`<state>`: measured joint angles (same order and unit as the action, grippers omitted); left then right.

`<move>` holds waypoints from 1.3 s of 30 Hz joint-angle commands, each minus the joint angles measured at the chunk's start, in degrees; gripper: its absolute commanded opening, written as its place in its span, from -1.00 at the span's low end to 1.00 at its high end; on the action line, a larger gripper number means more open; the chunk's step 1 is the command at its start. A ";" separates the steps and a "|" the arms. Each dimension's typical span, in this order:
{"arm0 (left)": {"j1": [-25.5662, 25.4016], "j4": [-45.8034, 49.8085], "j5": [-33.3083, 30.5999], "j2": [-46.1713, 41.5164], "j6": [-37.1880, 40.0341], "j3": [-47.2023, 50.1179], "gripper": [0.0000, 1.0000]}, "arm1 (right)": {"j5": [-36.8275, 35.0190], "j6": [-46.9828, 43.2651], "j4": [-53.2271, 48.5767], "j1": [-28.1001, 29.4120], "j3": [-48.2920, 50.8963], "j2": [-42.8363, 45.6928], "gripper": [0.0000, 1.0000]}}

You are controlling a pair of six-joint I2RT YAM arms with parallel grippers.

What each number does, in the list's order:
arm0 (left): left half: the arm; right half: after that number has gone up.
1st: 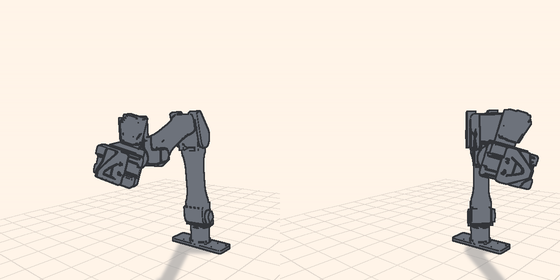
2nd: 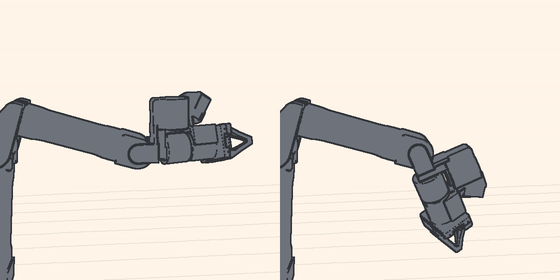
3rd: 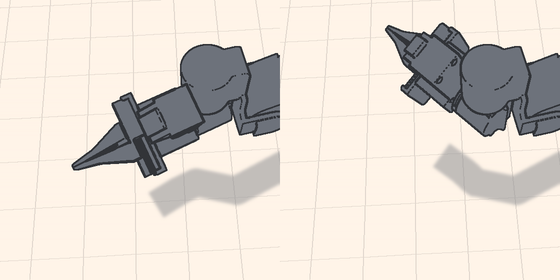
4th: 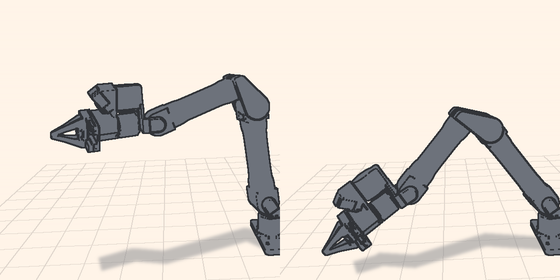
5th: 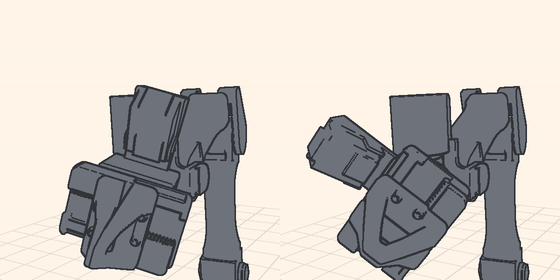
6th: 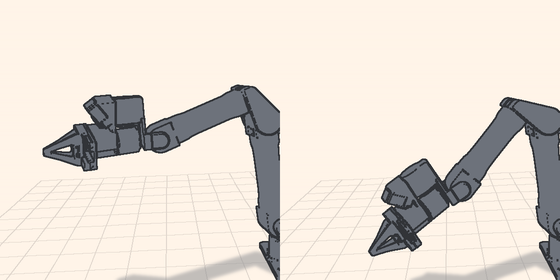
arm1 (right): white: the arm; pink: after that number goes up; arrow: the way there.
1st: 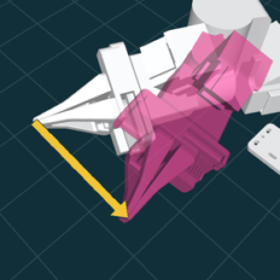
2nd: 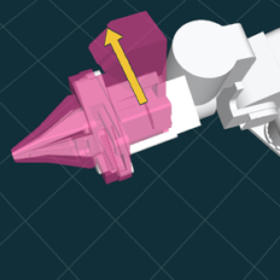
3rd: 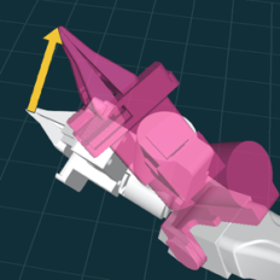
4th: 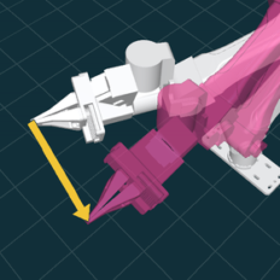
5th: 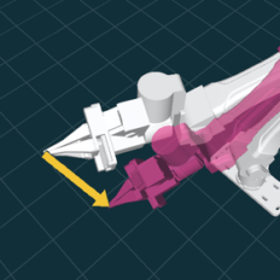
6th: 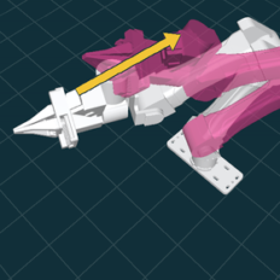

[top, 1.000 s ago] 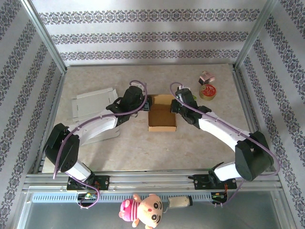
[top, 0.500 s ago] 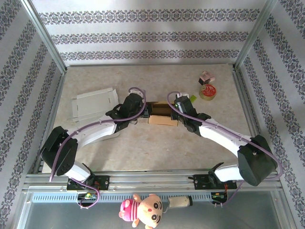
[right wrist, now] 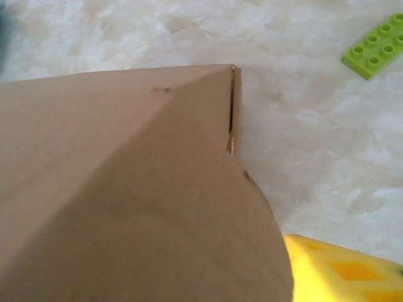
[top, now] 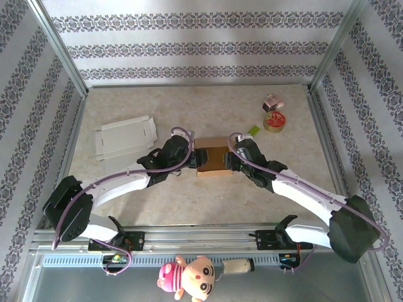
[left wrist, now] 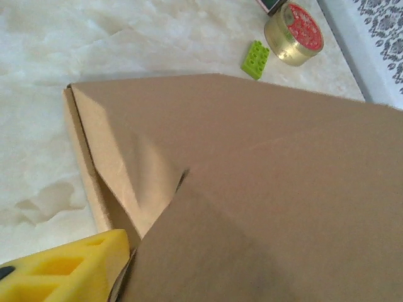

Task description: Fold the paper box

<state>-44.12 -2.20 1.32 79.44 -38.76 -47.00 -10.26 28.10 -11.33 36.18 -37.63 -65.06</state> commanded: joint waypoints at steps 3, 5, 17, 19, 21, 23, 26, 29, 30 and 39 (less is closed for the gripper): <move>-2.47 -1.97 -2.01 -3.65 -1.77 3.77 0.32 | 6.03 -0.76 -2.40 0.71 2.79 6.20 0.68; -3.36 -2.41 -2.11 -5.07 -1.18 4.43 0.36 | 8.31 -1.58 -2.93 0.78 3.21 8.97 0.84; -6.82 1.94 -9.35 -18.50 -1.62 1.38 0.33 | 7.36 1.58 -8.23 -3.88 -6.39 21.67 0.96; -3.16 8.08 -8.52 -16.96 -4.14 -3.01 0.32 | 14.57 3.34 -9.23 -10.24 -11.08 15.77 0.95; 1.70 10.78 -4.12 -13.90 -7.13 -6.26 0.28 | 25.41 5.67 -10.70 -17.28 -16.08 7.03 0.84; 5.96 11.63 0.57 -10.23 -8.88 -8.82 0.24 | 32.16 5.30 -13.96 -20.70 -21.74 -1.75 0.71; 9.16 12.04 5.60 -4.46 -9.20 -12.05 0.21 | 34.94 1.56 -20.61 -21.11 -29.85 -12.59 0.60; 10.82 9.75 9.47 0.35 -10.85 -12.29 0.22 | 34.57 0.84 -20.22 -19.91 -30.79 -17.63 0.49; 11.32 8.39 10.79 1.91 -11.70 -11.80 0.22 | 34.16 0.46 -19.80 -19.46 -30.28 -18.63 0.43; 12.30 2.00 17.52 13.15 -12.62 -8.49 -0.17 | 20.48 -3.77 -16.79 -14.29 -19.70 -23.17 0.28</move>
<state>-32.45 3.03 15.09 90.78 -50.35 -57.78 16.14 26.63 -28.51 20.80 -60.53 -86.67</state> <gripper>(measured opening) 0.427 0.640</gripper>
